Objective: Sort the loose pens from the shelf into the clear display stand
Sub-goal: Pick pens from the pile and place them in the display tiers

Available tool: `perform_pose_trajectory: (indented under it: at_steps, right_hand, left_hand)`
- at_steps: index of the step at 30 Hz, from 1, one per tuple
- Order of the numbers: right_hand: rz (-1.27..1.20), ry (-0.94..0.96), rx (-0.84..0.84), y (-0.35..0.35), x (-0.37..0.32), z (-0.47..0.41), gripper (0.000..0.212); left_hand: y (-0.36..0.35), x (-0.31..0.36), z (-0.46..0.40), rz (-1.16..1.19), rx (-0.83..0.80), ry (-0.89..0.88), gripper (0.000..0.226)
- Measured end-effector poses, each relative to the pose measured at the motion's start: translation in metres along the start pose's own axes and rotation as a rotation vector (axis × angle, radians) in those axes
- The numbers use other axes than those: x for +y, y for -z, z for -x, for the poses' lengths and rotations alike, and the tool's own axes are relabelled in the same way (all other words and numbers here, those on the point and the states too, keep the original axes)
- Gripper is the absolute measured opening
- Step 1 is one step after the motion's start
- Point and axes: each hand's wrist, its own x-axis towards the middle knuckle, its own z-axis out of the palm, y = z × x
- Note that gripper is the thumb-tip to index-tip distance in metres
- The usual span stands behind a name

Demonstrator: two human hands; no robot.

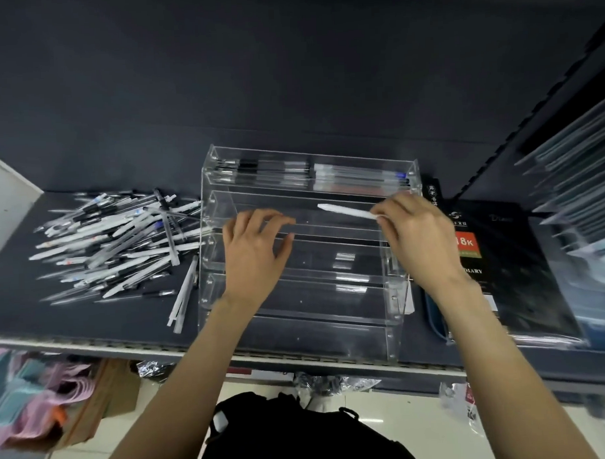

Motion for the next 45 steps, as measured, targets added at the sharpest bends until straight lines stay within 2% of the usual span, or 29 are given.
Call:
perform_pose_trajectory:
  at_steps: [3,6,12,18,22,26,29,30,32,34,35,39,42,45]
  right_hand:
    - [0.034,0.057,-0.161,-0.008,0.005,-0.013,0.007]
    - [-0.007,0.049,-0.336,-0.011,0.009,-0.021,0.02]
    - [0.009,0.025,-0.502,-0.006,0.009,-0.021,0.048]
    - [-0.058,-0.007,-0.421,-0.004,0.003,-0.005,0.051]
    - [-0.254,0.049,-0.151,0.012,-0.014,0.003,0.042]
    - [-0.481,0.04,0.014,0.022,-0.055,0.014,0.033]
    - [-0.675,0.072,-0.031,0.015,-0.109,0.026,0.031]
    - [-0.72,0.083,-0.097,0.009,-0.129,0.029,0.03]
    - [-0.749,0.104,-0.286,-0.007,-0.167,0.036,0.03]
    - [-0.718,0.129,-0.467,-0.024,-0.203,0.039,0.031]
    - [-0.685,0.145,-0.535,-0.032,-0.219,0.038,0.03]
    - [-0.479,0.101,-0.684,-0.073,-0.277,0.022,0.037]
    - [-0.279,-0.074,-0.718,-0.11,-0.309,0.004,0.042]
    - [-0.117,-0.317,-0.787,-0.136,-0.323,-0.01,0.044]
  left_hand:
    - [0.002,0.002,-0.003,-0.017,-0.031,0.019,0.028]
    - [0.003,0.002,-0.003,-0.02,-0.023,0.015,0.027]
    - [0.003,0.001,-0.002,-0.005,-0.007,0.017,0.026]
    - [0.01,0.001,0.009,0.074,0.046,-0.034,0.03]
    - [0.039,0.0,0.033,0.153,0.243,0.0,0.022]
    - [0.08,-0.015,0.072,0.241,0.458,0.178,0.014]
    - [0.111,-0.047,0.107,0.396,0.517,0.412,0.015]
    - [0.12,-0.061,0.117,0.458,0.489,0.485,0.014]
    - [0.134,-0.097,0.132,0.493,0.281,0.651,0.013]
    - [0.141,-0.138,0.146,0.358,-0.038,0.773,0.012]
    - [0.144,-0.159,0.15,0.259,-0.138,0.772,0.016]
    - [0.142,-0.226,0.141,0.02,-0.179,0.622,0.029]
    - [0.125,-0.258,0.115,-0.031,-0.272,0.377,0.038]
    - [0.097,-0.27,0.095,-0.047,-0.473,0.127,0.053]
